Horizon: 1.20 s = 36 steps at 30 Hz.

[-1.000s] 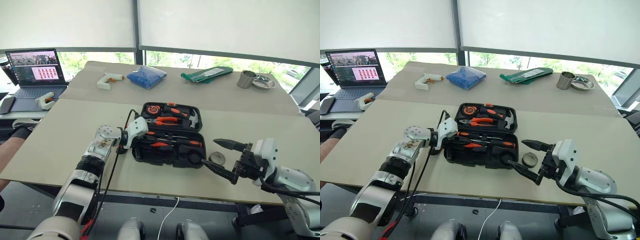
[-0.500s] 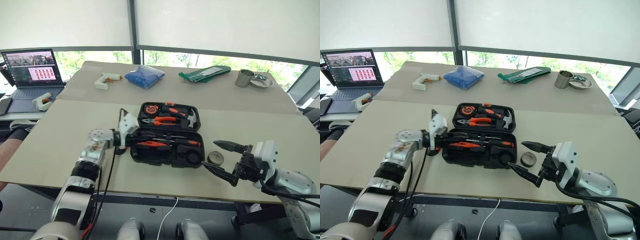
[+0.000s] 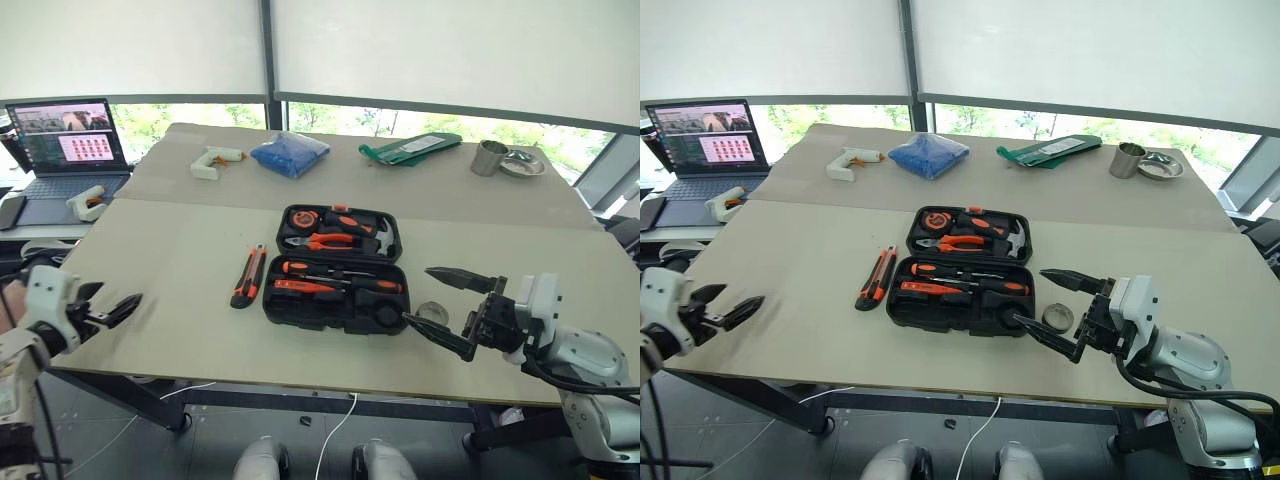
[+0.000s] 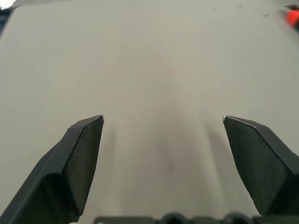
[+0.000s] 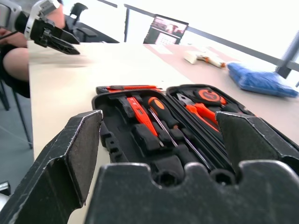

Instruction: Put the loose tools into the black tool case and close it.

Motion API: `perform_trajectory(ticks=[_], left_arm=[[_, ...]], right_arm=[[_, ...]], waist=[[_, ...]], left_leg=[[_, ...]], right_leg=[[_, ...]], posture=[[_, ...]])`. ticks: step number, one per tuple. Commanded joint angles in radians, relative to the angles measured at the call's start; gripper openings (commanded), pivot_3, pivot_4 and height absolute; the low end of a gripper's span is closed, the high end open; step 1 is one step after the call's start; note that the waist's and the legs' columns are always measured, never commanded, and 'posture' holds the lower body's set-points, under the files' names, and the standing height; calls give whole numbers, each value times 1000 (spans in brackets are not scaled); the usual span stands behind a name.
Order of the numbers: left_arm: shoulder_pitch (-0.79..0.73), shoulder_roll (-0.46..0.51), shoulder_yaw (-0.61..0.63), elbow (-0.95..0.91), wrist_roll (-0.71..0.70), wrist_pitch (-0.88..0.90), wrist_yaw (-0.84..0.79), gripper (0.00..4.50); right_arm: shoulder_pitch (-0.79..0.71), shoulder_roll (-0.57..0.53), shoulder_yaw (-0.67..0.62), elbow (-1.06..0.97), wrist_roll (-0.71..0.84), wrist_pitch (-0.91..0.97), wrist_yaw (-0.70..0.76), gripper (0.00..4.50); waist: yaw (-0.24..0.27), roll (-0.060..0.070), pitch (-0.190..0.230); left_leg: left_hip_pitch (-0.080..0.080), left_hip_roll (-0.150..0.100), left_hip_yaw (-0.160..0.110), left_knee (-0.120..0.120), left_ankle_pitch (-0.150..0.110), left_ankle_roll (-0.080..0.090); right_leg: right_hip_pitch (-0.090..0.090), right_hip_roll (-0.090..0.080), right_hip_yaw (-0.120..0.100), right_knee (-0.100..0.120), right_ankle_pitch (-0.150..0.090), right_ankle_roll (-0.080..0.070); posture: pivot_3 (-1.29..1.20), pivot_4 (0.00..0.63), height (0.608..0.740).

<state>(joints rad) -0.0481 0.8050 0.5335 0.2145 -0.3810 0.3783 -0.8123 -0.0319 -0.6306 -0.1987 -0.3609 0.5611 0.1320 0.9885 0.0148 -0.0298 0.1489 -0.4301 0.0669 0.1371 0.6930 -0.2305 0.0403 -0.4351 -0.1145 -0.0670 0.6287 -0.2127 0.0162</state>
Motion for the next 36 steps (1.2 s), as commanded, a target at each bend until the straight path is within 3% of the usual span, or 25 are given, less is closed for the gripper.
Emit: perform_trajectory(ticks=[1, 6, 13, 19, 27, 36], left_arm=[[-3, 15, 8, -196, -80, 143, 31, 4431], [-179, 18, -161, -382, -112, 524, 200, 4431], [-357, -136, -347, -456, -87, 720, 365, 4431], [-375, -165, -442, -439, -21, 706, 419, 4431], [-419, -293, -500, -397, -8, 701, 444, 4431], [-524, -355, -535, -175, 92, 584, 477, 4431]], right_arm=[[-43, -2, 10, 0, 3, -29, 20, 4500], [-138, -20, 42, -7, 23, 14, 35, 4500], [-218, -24, 75, 21, 15, 30, 45, 4500], [-218, -15, 79, -15, 24, 43, 15, 4500], [-206, -4, 83, -51, 28, 57, -20, 4500], [-214, -3, 85, -51, 33, 62, -33, 4500]], waist=[[6, 0, 0], [7, 0, 0], [-7, 0, 0], [-12, 0, 0], [0, 0, 0], [-1, 0, 0]], left_leg=[[0, 0, 0, 0, 0, 0], [-1, 0, 1, 0, 0, -1], [0, -1, 1, -1, 5, 8], [0, 0, 0, -5, 7, 3], [0, -1, 0, -5, 7, 4], [0, -2, 0, -5, 7, 4]], right_leg=[[0, 0, 0, 0, 1, -2], [-1, 1, 0, 1, 2, -2], [4, 6, 2, 1, 6, 2], [3, 9, 3, 1, 5, 0], [3, 8, 3, 1, 5, 0], [4, 8, 3, 1, 5, 0]], posture=[[0, 150, 739], [0, 150, 739], [0, 150, 739], [0, 150, 739], [0, 150, 739], [0, 150, 739]])
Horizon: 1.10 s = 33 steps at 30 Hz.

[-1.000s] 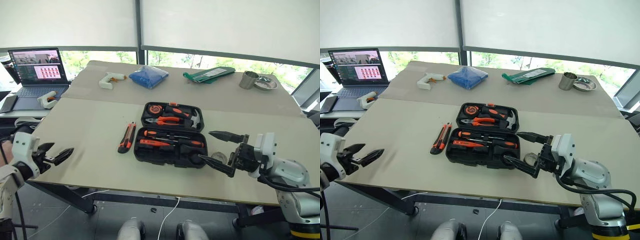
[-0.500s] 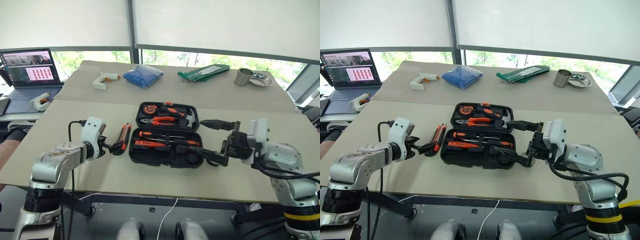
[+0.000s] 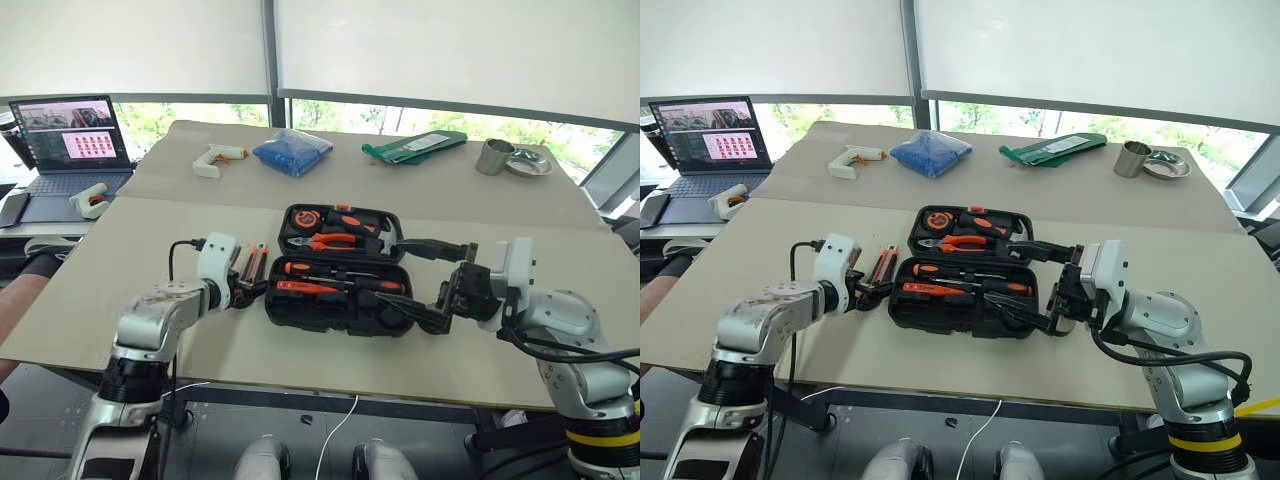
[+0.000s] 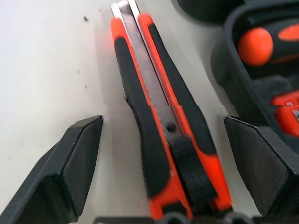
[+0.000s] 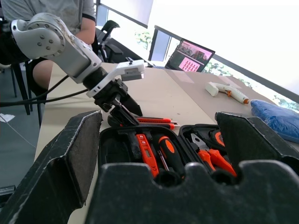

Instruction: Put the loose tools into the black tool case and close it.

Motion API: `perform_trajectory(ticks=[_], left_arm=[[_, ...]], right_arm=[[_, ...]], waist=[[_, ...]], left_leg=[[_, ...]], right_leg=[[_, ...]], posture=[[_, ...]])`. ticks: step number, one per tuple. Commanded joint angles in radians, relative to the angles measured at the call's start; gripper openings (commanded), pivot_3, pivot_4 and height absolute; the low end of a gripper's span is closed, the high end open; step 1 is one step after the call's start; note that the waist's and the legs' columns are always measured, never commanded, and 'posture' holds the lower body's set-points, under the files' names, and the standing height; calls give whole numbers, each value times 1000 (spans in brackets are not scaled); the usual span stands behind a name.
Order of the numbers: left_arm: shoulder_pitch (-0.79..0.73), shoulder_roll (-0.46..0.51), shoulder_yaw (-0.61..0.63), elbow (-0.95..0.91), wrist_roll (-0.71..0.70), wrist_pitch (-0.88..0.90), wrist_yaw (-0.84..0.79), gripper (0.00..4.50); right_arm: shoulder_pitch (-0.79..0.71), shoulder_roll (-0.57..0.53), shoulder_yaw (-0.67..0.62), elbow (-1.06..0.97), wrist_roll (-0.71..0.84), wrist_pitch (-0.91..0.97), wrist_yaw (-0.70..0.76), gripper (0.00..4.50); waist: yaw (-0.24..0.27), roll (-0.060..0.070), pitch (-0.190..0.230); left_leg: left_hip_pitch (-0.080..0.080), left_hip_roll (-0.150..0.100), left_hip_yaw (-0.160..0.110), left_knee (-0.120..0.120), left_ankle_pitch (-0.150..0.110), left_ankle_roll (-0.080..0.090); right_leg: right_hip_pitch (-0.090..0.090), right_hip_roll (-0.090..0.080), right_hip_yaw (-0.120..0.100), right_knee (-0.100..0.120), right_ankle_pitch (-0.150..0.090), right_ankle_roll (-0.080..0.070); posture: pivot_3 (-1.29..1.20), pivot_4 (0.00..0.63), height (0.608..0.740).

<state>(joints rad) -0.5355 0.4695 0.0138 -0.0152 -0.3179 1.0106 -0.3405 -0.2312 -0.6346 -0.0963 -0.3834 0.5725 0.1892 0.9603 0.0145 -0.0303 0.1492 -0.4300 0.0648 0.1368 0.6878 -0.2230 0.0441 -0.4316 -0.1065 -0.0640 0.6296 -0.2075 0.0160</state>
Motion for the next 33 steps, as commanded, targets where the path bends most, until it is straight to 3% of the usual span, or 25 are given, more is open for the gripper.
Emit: perform_trajectory(ticks=[1, 2, 3, 4, 9, 10, 14, 16, 18, 20, 23, 27, 33], left_arm=[[-46, -30, -23, 78, 36, -58, 4, 4431], [-51, -40, -29, 98, 40, -69, -1, 4431], [-53, -43, -38, 111, 46, -78, -12, 3917], [-51, -43, -44, 118, 50, -85, -22, 3767], [-25, -13, -15, 134, 73, -125, -34, 1822], [-12, 3, -4, 130, 71, -134, -49, 1661], [16, 36, 106, 159, 12, -319, -160, 1622], [15, 87, 121, 188, -1, -471, -298, 1622], [-4, 173, 76, 210, -8, -666, -560, 1622], [-33, 248, -7, 229, 43, -799, -724, 1622], [-112, 278, -129, 206, 57, -901, -957, 1622], [-179, 246, -240, 202, 96, -907, -1058, 1622], [-247, 151, -382, 270, 258, -933, -1022, 1622]], right_arm=[[-15, 1, -14, -28, 21, 6, -4, 4500], [-15, 0, -11, -28, 20, 6, -2, 4500], [-16, -2, -8, -27, 19, 5, 2, 4500], [-17, -4, -6, -27, 17, 4, 6, 4500], [-26, -15, -11, -12, 6, -14, 28, 4500], [-27, -15, -13, -9, 4, -18, 32, 4500], [-26, -21, -37, -11, 14, -31, 46, 4500], [-16, -30, -57, -17, 27, -35, 58, 4500], [6, -56, -86, -20, 43, -23, 78, 4500], [27, -84, -111, -13, 50, -12, 97, 4500], [77, -155, -140, 17, 15, -22, 149, 4500], [104, -234, -130, -1, -4, 8, 179, 4500], [148, -269, -122, -65, 15, 90, 146, 4500]], waist=[[0, 0, 0], [0, 0, 0], [0, 0, 0], [0, 0, 0], [-1, 0, 0], [-2, 0, 0], [-11, 0, 0], [-13, 0, 0], [-11, 0, 0], [-2, 0, 0], [19, 0, 0], [22, 0, 0], [20, 0, 0]], left_leg=[[0, 0, 0, 0, 0, 0], [0, 0, 0, 0, 0, 0], [0, 0, 0, 0, 0, 0], [0, 0, 0, 0, 0, 0], [1, 0, 0, 0, 0, 0], [1, 0, 0, 0, 0, 0], [2, 1, 1, 0, 0, 0], [2, 2, 1, -1, 0, 0], [-1, 2, 2, -1, 0, -1], [-4, 2, 2, -1, 0, -1], [-5, 0, 2, 0, -1, 1], [-8, -1, 4, 5, -4, 7], [-9, -1, 2, 7, -3, 7]], right_leg=[[0, 0, 0, 0, 0, 0], [0, 0, 0, 0, 0, 0], [0, 0, 0, 0, 0, 0], [1, 0, 0, 0, 0, 0], [1, 0, 0, 0, 0, 0], [1, 0, 0, 0, 0, 0], [1, 0, 0, 0, 0, 0], [-1, 0, 0, 0, 0, -1], [-3, 0, 0, 0, 0, -2], [-6, 0, -1, 0, 1, -2], [-5, -3, -2, -1, 0, -1], [-4, -5, -1, -3, -1, -2], [-5, -1, -1, -1, 0, 3]], posture=[[0, 150, 739], [0, 150, 739], [0, 150, 739], [0, 150, 739], [0, 150, 739], [0, 150, 739], [0, 150, 739], [0, 150, 739], [0, 150, 739], [0, 150, 739], [0, 150, 739], [0, 150, 739], [0, 150, 739]])
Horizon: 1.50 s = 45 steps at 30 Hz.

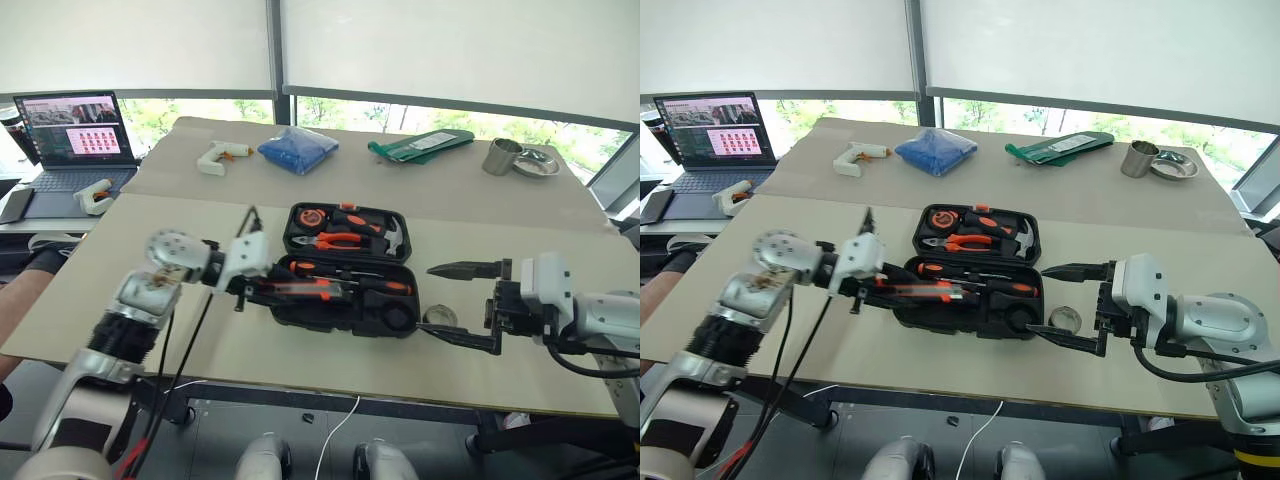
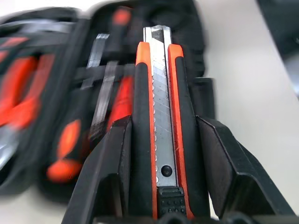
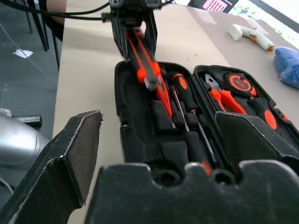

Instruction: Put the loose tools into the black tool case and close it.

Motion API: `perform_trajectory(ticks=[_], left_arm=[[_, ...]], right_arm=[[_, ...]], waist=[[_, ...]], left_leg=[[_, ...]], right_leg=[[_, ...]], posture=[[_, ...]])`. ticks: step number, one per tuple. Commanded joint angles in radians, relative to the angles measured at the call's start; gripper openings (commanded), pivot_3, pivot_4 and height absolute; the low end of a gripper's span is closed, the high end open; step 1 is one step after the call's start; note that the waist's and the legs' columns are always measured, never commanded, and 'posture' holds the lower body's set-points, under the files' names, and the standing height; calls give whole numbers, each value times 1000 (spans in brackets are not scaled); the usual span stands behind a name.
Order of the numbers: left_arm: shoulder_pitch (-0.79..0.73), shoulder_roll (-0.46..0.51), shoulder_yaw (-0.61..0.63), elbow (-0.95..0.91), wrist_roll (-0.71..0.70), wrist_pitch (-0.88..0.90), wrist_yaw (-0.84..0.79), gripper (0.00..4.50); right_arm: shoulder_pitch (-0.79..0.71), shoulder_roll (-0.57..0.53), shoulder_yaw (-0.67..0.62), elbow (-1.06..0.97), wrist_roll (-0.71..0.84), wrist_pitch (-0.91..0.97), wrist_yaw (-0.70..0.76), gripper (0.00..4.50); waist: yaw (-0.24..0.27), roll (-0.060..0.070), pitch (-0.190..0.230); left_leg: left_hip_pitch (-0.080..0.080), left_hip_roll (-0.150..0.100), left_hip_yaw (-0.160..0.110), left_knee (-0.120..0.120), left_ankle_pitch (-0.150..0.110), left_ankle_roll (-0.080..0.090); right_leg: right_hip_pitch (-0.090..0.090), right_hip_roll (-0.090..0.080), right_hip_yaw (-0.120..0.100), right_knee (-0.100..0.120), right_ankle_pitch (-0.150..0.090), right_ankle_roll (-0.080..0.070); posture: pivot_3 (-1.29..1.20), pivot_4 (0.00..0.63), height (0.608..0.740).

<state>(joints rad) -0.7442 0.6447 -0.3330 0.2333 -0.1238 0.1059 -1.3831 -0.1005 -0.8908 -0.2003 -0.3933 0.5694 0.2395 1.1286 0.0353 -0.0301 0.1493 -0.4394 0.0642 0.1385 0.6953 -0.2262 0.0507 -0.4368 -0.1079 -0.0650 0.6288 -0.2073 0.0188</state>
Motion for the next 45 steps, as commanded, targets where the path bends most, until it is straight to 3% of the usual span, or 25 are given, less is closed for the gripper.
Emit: perform_trajectory(ticks=[1, 14, 28, 29, 31, 35, 41, 45], left_arm=[[-47, -40, -40, 29, 71, -22, 29, 1622], [-97, -162, -73, 44, 121, 43, 53, 1622], [-78, -178, -101, 18, 137, 154, 18, 1622], [-80, -183, -91, 13, 117, 165, 8, 2622], [-84, -180, -83, 3, 100, 177, -13, 3034], [-86, -193, -33, 30, 70, 99, 4, 4453], [-80, -204, 74, 83, -33, -22, -2, 4453], [-70, -218, 134, 145, -78, -87, 4, 3322]], right_arm=[[25, -13, -24, -62, 19, 47, -28, 4500], [112, 15, -58, -140, 33, 87, -92, 4500], [121, 31, -53, -143, 28, 82, -110, 4500], [120, 32, -53, -142, 29, 82, -110, 4500], [117, 35, -52, -140, 29, 83, -110, 4500], [112, 40, -50, -135, 29, 83, -110, 4500], [103, 49, -48, -126, 31, 85, -112, 4500], [101, 73, -43, -115, 27, 79, -124, 4500]], waist=[[0, 0, 0], [0, 0, 0], [1, 0, 0], [1, 0, 0], [1, 0, 0], [4, 0, 0], [1, 0, 0], [0, 0, 0]], left_leg=[[0, 0, 0, 0, 0, 0], [-1, 0, -1, 1, 0, 0], [-1, 0, -2, 1, 0, 0], [-1, 0, -2, 1, 0, 0], [-1, 0, -2, 1, 0, 0], [-1, -1, -2, 1, 0, 1], [-1, -1, -3, 2, 0, 0], [0, 0, -3, 3, 0, 0]], right_leg=[[0, 0, 0, 0, 0, 0], [0, 0, 0, 1, 0, 1], [0, 0, 0, 1, 0, 1], [0, 0, 0, 1, 0, 1], [0, 0, 0, 1, 0, 1], [1, 0, 0, 1, -1, 2], [0, 0, 0, 1, 0, 1], [1, 0, 0, 2, 0, 2]], posture=[[0, 150, 739], [0, 150, 739], [0, 150, 739], [0, 150, 739], [0, 150, 739], [0, 150, 739], [0, 150, 739], [0, 150, 739]])
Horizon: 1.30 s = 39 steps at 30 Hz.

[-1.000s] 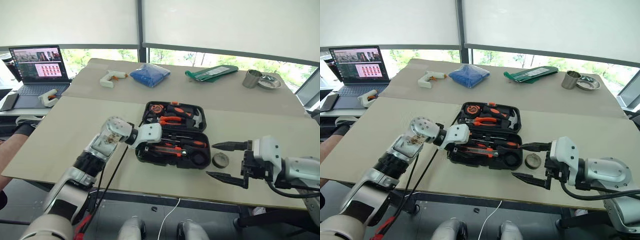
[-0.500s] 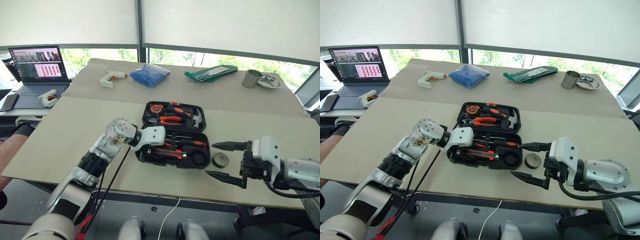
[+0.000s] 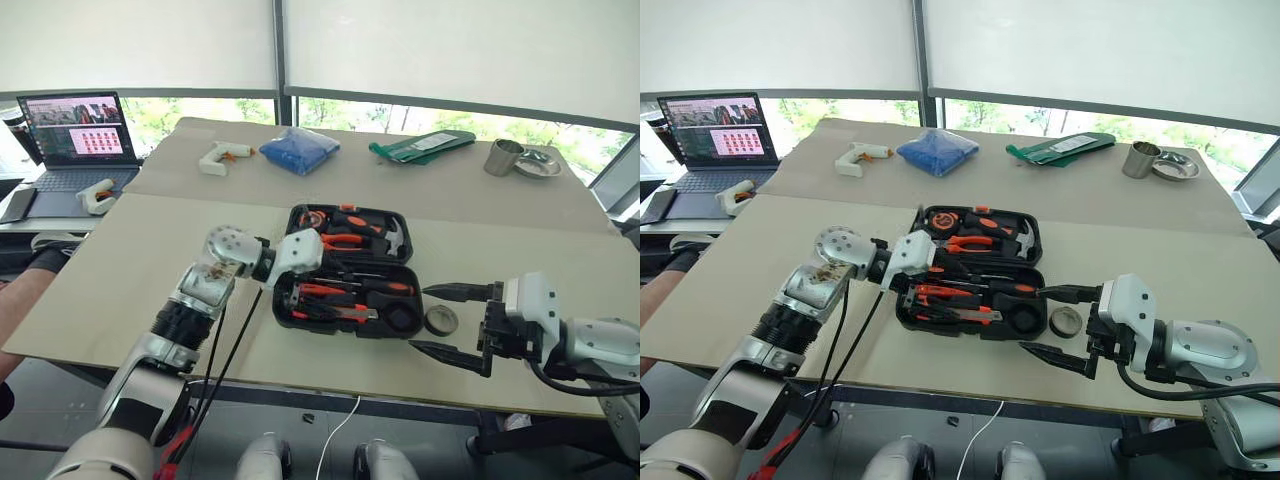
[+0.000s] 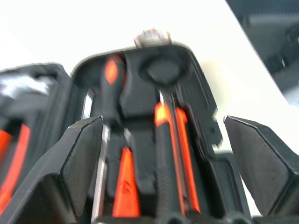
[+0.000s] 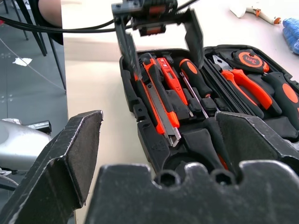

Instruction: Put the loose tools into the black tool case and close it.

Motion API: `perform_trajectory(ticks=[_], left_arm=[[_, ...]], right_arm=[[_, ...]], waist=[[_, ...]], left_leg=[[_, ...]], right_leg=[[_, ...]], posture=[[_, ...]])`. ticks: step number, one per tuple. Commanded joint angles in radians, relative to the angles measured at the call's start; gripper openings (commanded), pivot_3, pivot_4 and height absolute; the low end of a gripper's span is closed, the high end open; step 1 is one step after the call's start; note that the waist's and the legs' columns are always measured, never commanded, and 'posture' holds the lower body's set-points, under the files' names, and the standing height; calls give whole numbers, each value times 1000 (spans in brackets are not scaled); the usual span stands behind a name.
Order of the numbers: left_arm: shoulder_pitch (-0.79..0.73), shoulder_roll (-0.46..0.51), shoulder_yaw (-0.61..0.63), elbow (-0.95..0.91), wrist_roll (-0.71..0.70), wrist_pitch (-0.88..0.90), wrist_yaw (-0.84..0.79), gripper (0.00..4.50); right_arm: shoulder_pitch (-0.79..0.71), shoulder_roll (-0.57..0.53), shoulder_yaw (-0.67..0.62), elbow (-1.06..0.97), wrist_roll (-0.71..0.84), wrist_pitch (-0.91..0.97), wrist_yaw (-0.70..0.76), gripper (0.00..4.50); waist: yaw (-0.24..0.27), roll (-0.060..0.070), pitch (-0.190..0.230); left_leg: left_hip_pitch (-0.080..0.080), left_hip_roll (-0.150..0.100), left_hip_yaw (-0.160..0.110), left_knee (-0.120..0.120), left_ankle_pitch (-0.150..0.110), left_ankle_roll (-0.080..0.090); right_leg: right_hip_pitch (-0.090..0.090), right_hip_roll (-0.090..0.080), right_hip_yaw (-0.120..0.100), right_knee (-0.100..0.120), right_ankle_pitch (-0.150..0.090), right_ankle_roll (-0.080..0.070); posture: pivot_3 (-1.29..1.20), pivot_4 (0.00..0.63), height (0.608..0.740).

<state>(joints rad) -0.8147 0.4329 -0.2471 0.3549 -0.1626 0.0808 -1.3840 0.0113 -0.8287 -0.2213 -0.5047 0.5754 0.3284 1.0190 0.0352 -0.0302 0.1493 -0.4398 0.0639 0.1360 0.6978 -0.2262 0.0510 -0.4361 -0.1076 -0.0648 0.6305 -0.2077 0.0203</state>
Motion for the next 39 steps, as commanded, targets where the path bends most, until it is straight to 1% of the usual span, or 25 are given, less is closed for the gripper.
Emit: perform_trajectory(ticks=[1, 4, 7, 8, 9, 10, 14, 16, 18, 20, 23, 26, 27, 31, 33, 34, 37, 39], left_arm=[[12, -13, 49, 40, -31, -108, 11, 2869], [34, -20, 38, 67, -10, -169, 16, 1742], [61, -30, 29, 42, -16, -145, 24, 605], [70, -31, 22, 38, -10, -143, 26, 262], [75, -31, 18, 38, -4, -144, 26, 100], [84, -27, 4, 34, 13, -150, 25, 100], [106, -32, -29, 9, 44, -67, 58, 100], [114, -32, -46, 10, 69, -51, 76, 100], [119, -27, -65, 9, 85, 13, 86, 100], [121, -37, -67, 27, 98, 38, 124, 100], [129, -49, -83, 28, 110, 108, 155, 100], [140, -39, -133, 23, 143, 168, 151, 100], [145, -32, -151, 19, 149, 186, 140, 100], [157, -32, -170, 34, 164, 242, 168, 100], [153, -29, -184, 56, 175, 312, 179, 100], [152, -29, -189, 69, 177, 321, 179, 100], [152, -70, -138, 123, 149, 266, 243, 100], [164, -81, -110, 99, 113, 192, 214, 100]], right_arm=[[-6, 19, -22, -2, 18, -12, -16, 4500], [5, 32, -21, 5, 11, -13, -17, 4500], [23, 37, -27, 0, 11, -12, -18, 4500], [28, 38, -28, 0, 10, -13, -19, 4500], [30, 39, -28, 0, 10, -14, -20, 4500], [36, 40, -29, -2, 10, -15, -22, 4500], [54, 43, -30, -12, 11, -16, -27, 4500], [52, 44, -26, -13, 11, -14, -29, 4500], [49, 44, -23, -13, 12, -13, -30, 4500], [45, 50, -23, -11, 13, -19, -32, 4500], [43, 54, -20, -6, 9, -23, -32, 4500], [33, 57, -15, 0, 5, -23, -32, 4500], [29, 58, -13, 1, 5, -22, -32, 4500], [20, 61, -7, 8, 0, -23, -34, 4500], [20, 61, -6, 9, -1, -21, -35, 4500], [19, 61, -6, 11, -1, -20, -36, 4500], [23, 63, -3, 9, -2, -19, -38, 4500], [32, 64, -6, 5, 0, -17, -41, 4500]], waist=[[0, 0, 0], [1, 0, 0], [2, 0, 0], [2, 0, 0], [2, 0, 0], [2, 0, 0], [1, 0, 0], [1, 0, 0], [1, 0, 0], [1, 0, 0], [4, 1, 0], [4, 1, -1], [3, 1, -1], [1, 5, -10], [1, 6, -12], [2, 7, -14], [2, 10, -19], [3, 11, -19]], left_leg=[[0, 0, 0, 0, 0, 0], [0, 0, 0, 0, 0, 0], [0, 0, 0, 0, 0, 0], [0, 0, 0, 0, 0, 0], [0, 0, 0, 1, 0, 0], [0, 0, 0, 1, 0, 0], [0, 0, 0, 1, 0, 0], [0, 0, 0, 1, 0, 0], [0, 0, 0, 1, 0, 0], [1, 0, -1, 1, 0, 0], [4, 0, -1, 2, 0, 0], [11, 1, -3, 2, 0, 1], [12, 1, -3, 2, -1, 1], [16, 1, -2, 0, -1, 0], [16, 1, -2, 0, -1, 0], [17, 1, -2, 0, -1, 0], [21, 1, -2, 0, -1, 0], [21, 1, -2, -1, -3, -3]], right_leg=[[0, 0, 0, 0, 0, 0], [1, 0, 0, 0, 0, 0], [1, 0, 0, 0, 0, 0], [1, 0, 0, 0, 0, 0], [1, 0, 0, 0, 0, 0], [1, 0, 0, 0, 0, 0], [1, 0, 0, 0, 0, 1], [1, 0, 0, 0, 0, 1], [1, 0, 0, 0, 0, 0], [2, 0, 0, 0, 0, 1], [5, 0, 0, 0, 0, 1], [13, -1, -1, -2, -5, 4], [14, -1, 0, -2, -7, 1], [15, -2, 0, -2, -7, 1], [15, -2, 1, -2, -7, 1], [15, -2, 1, -1, -7, 1], [16, -2, 1, -2, -7, 1], [17, -4, 1, -2, -7, 1]], posture=[[0, 150, 739], [0, 150, 739], [0, 150, 739], [0, 150, 739], [0, 150, 739], [0, 150, 739], [0, 150, 739], [0, 150, 739], [0, 150, 739], [0, 150, 739], [0, 150, 739], [0, 150, 739], [0, 150, 739], [0, 150, 739], [0, 150, 739], [0, 150, 739], [0, 150, 739], [0, 150, 739]])
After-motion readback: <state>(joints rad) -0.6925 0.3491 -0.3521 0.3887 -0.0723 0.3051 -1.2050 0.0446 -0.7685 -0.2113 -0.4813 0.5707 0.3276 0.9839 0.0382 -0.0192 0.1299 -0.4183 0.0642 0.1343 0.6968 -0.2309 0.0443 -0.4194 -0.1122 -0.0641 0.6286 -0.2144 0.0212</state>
